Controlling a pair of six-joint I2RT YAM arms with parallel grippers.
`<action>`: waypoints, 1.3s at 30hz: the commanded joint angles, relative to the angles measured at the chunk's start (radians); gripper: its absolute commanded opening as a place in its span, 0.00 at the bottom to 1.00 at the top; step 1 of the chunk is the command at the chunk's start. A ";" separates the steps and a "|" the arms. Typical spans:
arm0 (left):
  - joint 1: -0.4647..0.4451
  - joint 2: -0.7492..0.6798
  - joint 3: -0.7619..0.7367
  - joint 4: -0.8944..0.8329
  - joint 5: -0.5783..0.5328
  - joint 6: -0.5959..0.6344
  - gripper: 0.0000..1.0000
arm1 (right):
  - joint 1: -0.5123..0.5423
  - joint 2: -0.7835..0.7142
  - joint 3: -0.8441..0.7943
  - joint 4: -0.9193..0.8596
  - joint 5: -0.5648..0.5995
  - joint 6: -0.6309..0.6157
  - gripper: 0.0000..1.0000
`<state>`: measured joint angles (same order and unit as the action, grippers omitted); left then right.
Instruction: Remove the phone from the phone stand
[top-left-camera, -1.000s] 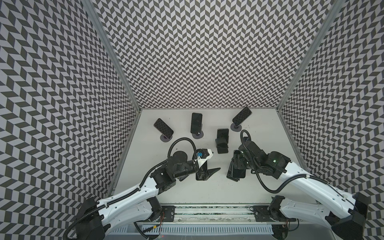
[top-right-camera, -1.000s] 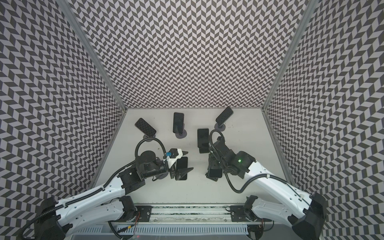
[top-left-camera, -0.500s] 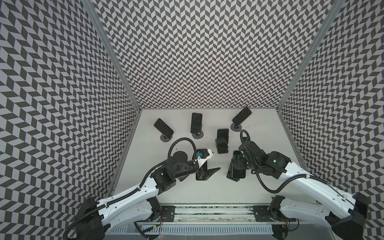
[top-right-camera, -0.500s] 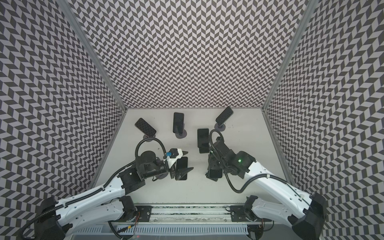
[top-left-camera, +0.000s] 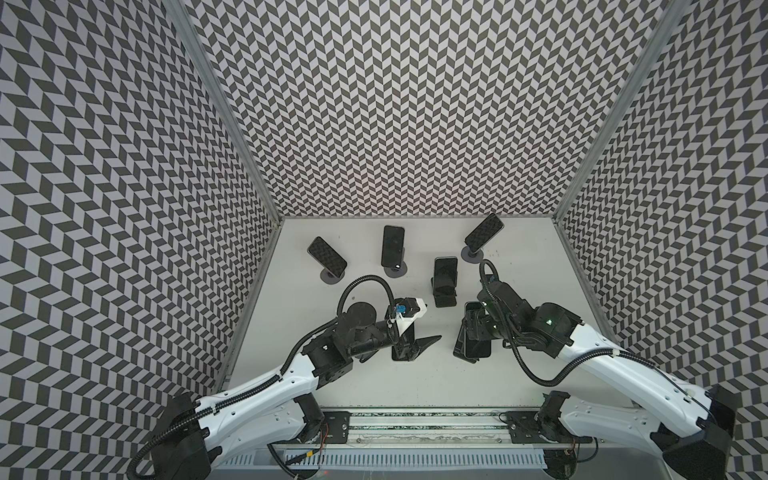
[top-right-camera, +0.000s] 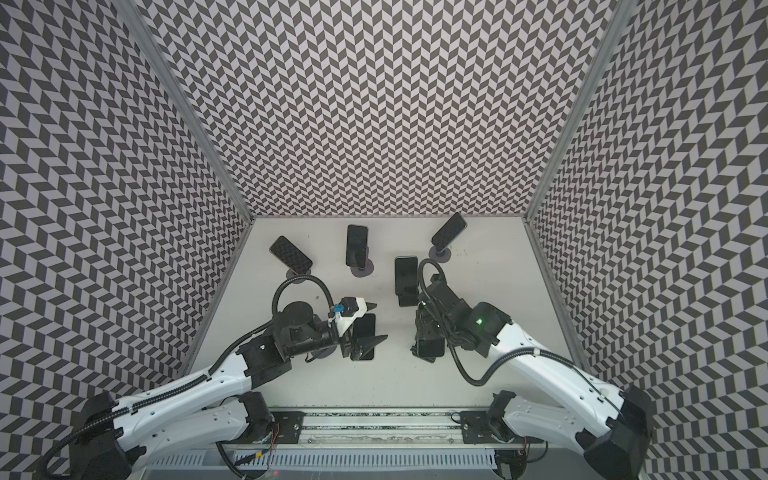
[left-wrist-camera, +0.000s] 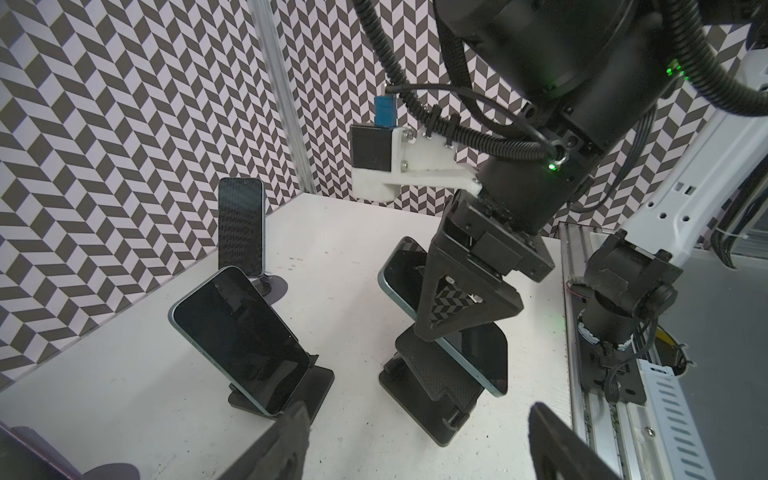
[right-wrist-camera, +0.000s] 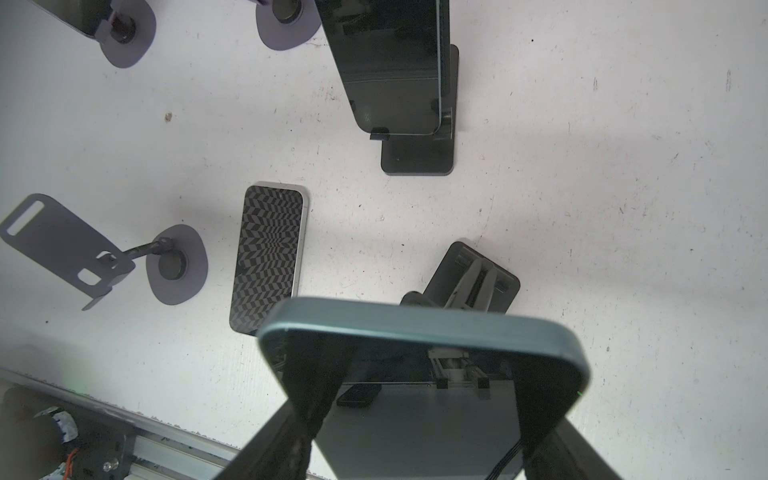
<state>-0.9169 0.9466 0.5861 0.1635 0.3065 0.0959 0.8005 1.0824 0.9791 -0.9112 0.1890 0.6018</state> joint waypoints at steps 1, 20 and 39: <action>-0.010 0.009 0.024 0.023 -0.005 0.015 0.83 | -0.009 -0.026 0.029 0.046 0.007 -0.012 0.00; -0.011 0.048 0.040 0.047 0.013 0.033 0.83 | -0.042 -0.006 0.067 0.026 0.004 -0.034 0.00; -0.012 0.119 0.086 0.057 0.036 0.073 0.83 | -0.216 -0.037 0.058 0.000 -0.056 -0.132 0.00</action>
<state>-0.9234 1.0542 0.6369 0.1970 0.3202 0.1413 0.6117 1.0813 1.0088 -0.9264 0.1421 0.5129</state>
